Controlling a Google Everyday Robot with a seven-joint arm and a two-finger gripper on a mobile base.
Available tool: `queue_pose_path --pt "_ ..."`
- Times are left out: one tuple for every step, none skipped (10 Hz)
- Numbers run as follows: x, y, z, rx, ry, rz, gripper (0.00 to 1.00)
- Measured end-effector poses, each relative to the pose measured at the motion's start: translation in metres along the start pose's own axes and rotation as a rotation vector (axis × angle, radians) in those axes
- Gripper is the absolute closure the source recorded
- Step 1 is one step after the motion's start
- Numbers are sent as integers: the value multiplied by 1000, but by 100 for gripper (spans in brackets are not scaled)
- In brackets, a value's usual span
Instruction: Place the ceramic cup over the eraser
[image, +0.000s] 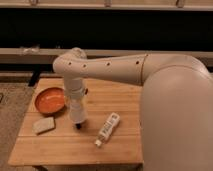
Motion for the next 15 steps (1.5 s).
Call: queue_pose_path --pt "-1 -1 7 -8 14 -12 78" --pt "0 -1 12 -16 23 -22 65" --pt "0 -1 15 -19 25 -25 57" --pt "0 -1 18 -22 27 -28 48" --pt "-1 -2 20 -24 27 -31 39" --pt "1 -3 24 -23 19 -26 25" --pt "3 -2 25 -23 12 -23 21" --pt "3 -2 26 -24 5 -23 20" --pt "3 -2 25 -22 0 -27 20" --pt "3 -2 24 -17 -5 -26 20" --pt "3 0 22 -11 -8 -21 20" --pt "5 1 17 6 -10 -12 20" --pt "7 2 14 18 -8 -5 20" --pt "9 4 8 36 -5 8 20" --pt "12 7 0 51 2 22 20"
